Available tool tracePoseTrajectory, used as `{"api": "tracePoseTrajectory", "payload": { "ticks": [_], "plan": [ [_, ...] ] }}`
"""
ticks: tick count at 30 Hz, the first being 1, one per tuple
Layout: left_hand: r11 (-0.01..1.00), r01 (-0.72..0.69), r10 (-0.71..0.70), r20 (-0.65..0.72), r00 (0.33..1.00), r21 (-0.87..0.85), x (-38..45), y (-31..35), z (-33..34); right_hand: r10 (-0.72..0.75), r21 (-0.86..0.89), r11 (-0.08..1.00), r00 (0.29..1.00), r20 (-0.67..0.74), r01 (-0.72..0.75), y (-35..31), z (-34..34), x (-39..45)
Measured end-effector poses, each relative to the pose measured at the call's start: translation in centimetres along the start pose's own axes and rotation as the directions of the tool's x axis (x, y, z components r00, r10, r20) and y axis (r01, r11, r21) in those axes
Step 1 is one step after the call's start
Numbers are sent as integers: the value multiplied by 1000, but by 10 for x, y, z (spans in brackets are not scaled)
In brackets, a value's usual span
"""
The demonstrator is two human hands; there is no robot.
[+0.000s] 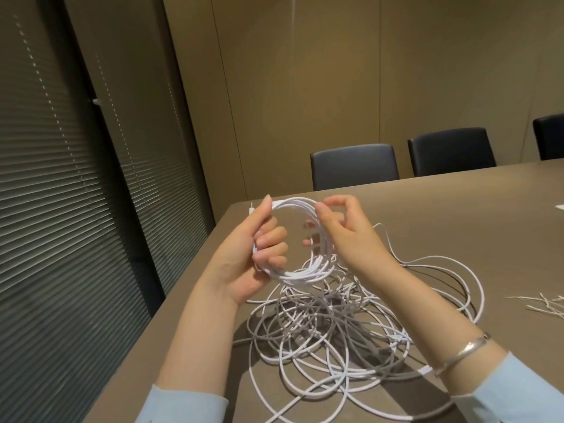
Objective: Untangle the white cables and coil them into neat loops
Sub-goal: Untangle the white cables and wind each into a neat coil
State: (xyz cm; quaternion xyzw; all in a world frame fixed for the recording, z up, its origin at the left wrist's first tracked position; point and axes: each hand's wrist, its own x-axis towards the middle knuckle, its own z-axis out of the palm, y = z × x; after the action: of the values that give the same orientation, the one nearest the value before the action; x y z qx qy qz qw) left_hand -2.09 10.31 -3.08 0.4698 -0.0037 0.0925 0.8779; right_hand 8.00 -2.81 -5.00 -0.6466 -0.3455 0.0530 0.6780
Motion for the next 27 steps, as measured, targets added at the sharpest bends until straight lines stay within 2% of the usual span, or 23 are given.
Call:
{"api": "tracePoseTrajectory", "payload": {
  "ticks": [3,7,10,15,20,27],
  "plan": [
    [999,34,-34,-12,999,33,2,-2,1,72,137,987,990,124,-89,-1,-1,-3],
    [987,86,-63,-166,984,137,6,-4,3,105,295,940,968,230,-172,-3,2,-5],
    [971,126,-75,-238,968,205,6,-3,2,115,323,925,956,270,-202,-5,5,-5],
    [978,119,-77,-231,970,172,5,-4,0,118,333,921,961,251,-201,-4,5,-4],
    [964,96,-32,-254,967,246,7,-7,1,150,267,938,953,262,-221,-8,2,-4],
    [986,80,-48,-210,977,148,6,-5,2,268,290,902,941,205,-320,-9,3,-1]
  ]
}}
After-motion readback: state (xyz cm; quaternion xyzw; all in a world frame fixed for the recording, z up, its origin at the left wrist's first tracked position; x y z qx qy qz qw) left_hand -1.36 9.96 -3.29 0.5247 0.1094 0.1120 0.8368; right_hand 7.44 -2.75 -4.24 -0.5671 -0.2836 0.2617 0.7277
